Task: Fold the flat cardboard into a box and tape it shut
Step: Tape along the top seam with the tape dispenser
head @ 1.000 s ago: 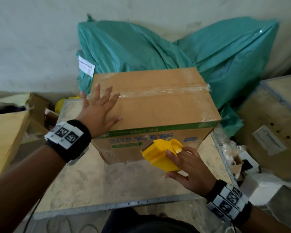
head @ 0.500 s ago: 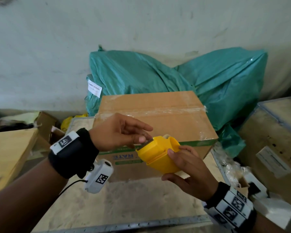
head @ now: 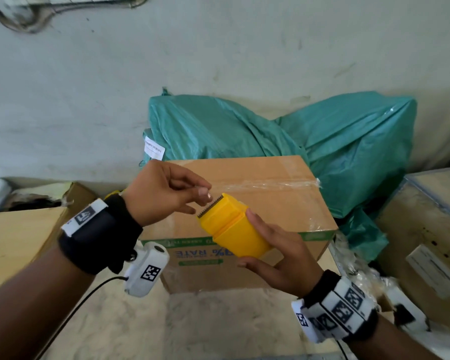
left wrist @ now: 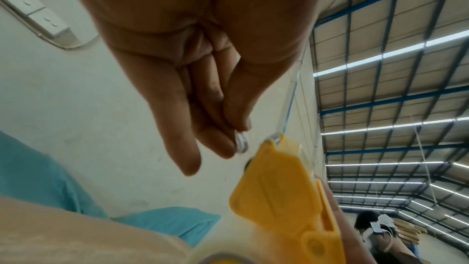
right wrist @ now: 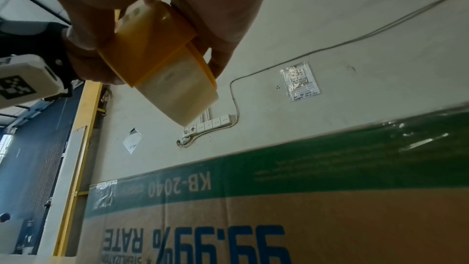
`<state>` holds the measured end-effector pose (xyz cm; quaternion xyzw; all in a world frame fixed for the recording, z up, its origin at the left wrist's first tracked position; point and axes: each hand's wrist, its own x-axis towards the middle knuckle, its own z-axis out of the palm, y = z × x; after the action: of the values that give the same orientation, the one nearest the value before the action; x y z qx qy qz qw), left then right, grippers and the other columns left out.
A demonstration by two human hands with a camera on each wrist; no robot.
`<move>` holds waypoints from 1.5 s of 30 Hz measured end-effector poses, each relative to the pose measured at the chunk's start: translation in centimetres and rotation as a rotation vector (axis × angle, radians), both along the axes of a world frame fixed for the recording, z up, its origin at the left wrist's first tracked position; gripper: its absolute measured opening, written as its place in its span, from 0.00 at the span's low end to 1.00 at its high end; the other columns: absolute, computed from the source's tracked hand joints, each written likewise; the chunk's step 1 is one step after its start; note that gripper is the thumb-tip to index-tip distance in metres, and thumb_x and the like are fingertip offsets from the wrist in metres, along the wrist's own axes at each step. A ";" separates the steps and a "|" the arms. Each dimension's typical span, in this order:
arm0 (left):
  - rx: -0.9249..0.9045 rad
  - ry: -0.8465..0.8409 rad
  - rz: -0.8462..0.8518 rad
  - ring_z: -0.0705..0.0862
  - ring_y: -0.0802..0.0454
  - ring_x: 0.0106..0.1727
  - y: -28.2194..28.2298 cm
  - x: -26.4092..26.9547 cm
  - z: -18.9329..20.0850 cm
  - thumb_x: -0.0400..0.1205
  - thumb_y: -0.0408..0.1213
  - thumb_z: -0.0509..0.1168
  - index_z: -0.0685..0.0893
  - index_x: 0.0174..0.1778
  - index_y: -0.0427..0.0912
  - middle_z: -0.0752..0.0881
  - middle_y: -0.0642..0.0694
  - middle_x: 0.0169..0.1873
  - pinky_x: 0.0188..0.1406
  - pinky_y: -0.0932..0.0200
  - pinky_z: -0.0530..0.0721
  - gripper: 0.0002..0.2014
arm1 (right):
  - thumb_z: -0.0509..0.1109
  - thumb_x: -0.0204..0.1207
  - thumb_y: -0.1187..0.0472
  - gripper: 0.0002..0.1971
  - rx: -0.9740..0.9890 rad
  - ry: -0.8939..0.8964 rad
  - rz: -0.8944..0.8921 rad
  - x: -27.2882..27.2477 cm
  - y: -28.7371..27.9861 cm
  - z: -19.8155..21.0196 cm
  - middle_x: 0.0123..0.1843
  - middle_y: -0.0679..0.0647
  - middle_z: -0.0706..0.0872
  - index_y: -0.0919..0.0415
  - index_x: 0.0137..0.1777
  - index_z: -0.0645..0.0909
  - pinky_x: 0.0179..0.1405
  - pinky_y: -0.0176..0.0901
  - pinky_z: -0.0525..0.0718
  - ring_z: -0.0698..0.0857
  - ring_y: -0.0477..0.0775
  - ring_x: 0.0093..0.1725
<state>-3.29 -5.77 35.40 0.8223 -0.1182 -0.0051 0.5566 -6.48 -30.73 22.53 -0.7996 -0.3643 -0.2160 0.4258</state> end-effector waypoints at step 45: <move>0.014 0.891 0.257 0.87 0.46 0.57 17.1 13.3 -20.7 0.76 0.35 0.75 0.80 0.70 0.40 0.86 0.43 0.60 0.38 0.49 0.91 0.26 | 0.80 0.63 0.34 0.42 -0.925 0.714 0.215 24.8 14.3 9.1 0.69 0.34 0.79 0.29 0.79 0.68 0.49 0.32 0.76 0.80 0.34 0.57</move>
<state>9.97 11.30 14.67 0.7517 0.2353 -0.2899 0.5437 18.30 -16.43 31.63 -0.8840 -0.3335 0.2918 0.1490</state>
